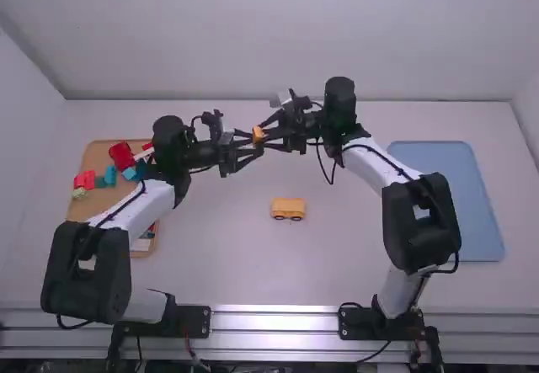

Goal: Assemble lego blocks to make yellow taxi

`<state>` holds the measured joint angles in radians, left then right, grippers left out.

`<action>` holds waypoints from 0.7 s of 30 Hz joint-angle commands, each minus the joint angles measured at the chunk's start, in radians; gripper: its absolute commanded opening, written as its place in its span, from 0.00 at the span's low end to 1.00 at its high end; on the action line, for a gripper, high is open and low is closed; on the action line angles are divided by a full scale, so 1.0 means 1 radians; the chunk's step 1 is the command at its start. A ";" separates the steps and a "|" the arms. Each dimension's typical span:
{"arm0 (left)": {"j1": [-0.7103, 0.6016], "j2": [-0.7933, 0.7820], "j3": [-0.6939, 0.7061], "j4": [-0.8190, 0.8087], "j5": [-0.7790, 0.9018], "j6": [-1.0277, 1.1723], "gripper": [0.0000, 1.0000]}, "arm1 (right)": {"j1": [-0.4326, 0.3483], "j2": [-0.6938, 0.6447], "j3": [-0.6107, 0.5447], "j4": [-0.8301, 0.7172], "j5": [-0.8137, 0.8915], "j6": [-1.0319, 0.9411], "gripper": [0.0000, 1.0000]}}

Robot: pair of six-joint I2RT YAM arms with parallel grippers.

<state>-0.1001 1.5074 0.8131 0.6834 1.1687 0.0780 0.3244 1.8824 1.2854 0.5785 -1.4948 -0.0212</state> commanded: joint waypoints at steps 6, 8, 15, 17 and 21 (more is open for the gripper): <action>0.002 -0.001 -0.007 0.001 0.020 0.016 0.99 | -0.048 -0.002 0.024 0.224 0.154 0.263 0.18; 0.006 -0.001 -0.007 -0.008 0.019 0.016 0.99 | -0.069 -0.011 0.024 0.227 0.198 0.276 0.15; 0.006 -0.001 -0.007 -0.092 0.016 0.109 0.99 | -0.148 -0.148 0.024 -0.252 0.570 0.029 0.09; 0.006 -0.001 -0.007 -0.110 0.014 0.142 0.99 | -0.141 -0.216 0.024 -0.455 0.769 -0.077 0.10; 0.006 -0.001 -0.007 -0.138 -0.087 0.125 1.00 | -0.093 -0.343 0.024 -0.798 1.170 -0.252 0.10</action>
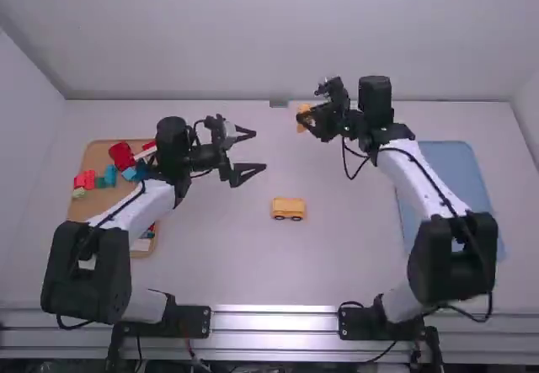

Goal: Assemble lego blocks to make yellow taxi

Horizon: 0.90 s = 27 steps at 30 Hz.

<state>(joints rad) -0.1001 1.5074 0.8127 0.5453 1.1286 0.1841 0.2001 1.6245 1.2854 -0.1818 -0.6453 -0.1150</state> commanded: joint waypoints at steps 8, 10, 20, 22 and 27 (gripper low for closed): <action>0.006 -0.001 -0.006 -0.029 -0.128 0.008 0.99 | 0.075 -0.115 0.024 -0.583 0.597 -0.472 0.08; 0.006 -0.001 -0.006 -0.033 -0.125 0.008 0.99 | 0.073 -0.059 0.010 -0.684 0.592 -0.603 0.08; 0.006 -0.001 -0.006 -0.079 -0.128 0.008 0.99 | 0.102 0.157 -0.097 -0.609 0.602 -0.908 0.03; 0.006 -0.001 -0.006 -0.087 -0.129 0.008 0.99 | 0.116 0.192 -0.108 -0.603 0.619 -0.924 0.01; 0.006 -0.001 -0.006 -0.093 -0.162 0.007 0.99 | 0.150 0.272 -0.126 -0.557 0.620 -0.922 0.14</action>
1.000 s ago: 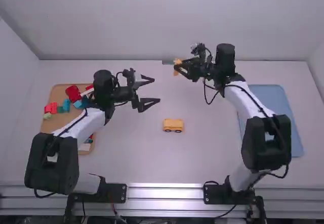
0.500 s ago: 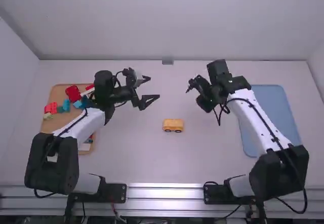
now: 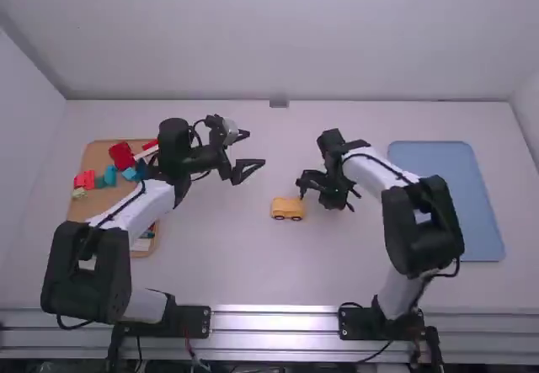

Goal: Assemble lego blocks to make yellow taxi

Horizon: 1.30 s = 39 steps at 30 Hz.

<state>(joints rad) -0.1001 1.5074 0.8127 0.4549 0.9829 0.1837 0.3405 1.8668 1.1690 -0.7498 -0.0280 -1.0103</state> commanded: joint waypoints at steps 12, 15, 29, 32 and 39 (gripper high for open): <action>0.006 -0.001 -0.006 -0.021 -0.034 0.008 0.99 | 0.021 0.108 -0.015 0.069 0.028 -0.016 0.30; 0.007 -0.001 -0.006 -0.026 -0.035 0.008 0.99 | 0.021 0.100 0.027 0.015 0.019 0.029 0.46; 0.006 -0.001 -0.006 -0.068 -0.031 -0.056 0.99 | -0.058 -0.161 0.137 -0.152 -0.245 -0.074 0.99; 0.006 -0.001 -0.006 -0.098 0.043 0.079 0.99 | -0.138 -0.250 0.053 -0.111 -0.444 -0.187 0.99; -0.002 0.016 -0.006 -0.298 0.257 0.546 0.99 | -0.372 -0.298 -0.304 0.232 -0.848 -0.325 0.99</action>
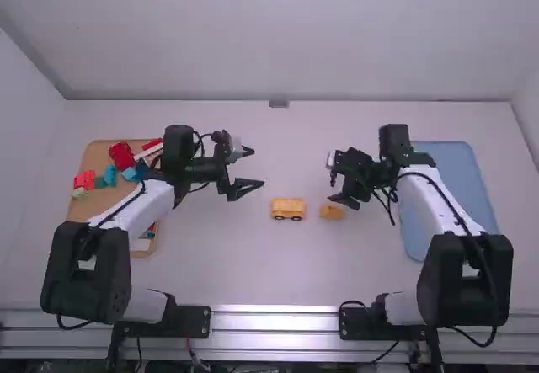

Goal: Assemble lego blocks to make yellow taxi

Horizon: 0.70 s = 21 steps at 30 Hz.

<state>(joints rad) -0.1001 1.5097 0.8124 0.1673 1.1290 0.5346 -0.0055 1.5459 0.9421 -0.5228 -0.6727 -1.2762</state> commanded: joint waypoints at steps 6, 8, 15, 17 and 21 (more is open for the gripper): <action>-0.005 0.066 -0.006 -0.034 0.165 0.248 0.99 | -0.146 0.115 -0.296 0.318 -0.393 -0.064 0.99; -0.005 0.078 -0.006 -0.026 0.166 0.240 0.99 | -0.153 0.152 -0.319 0.384 -0.401 -0.063 0.99; -0.005 0.095 -0.006 -0.043 0.174 0.240 0.99 | -0.160 0.306 -0.313 0.473 -0.375 -0.081 0.88; -0.005 0.095 -0.006 -0.048 0.173 0.240 0.99 | -0.168 0.354 -0.284 0.452 -0.383 -0.120 0.86; -0.005 0.095 -0.006 -0.046 0.183 0.228 0.99 | -0.187 0.424 -0.228 0.363 -0.382 -0.204 0.76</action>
<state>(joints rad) -0.1020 1.6016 0.8124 0.1238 1.2655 0.7593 -0.1806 1.9430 0.6781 -0.1398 -1.0294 -1.4136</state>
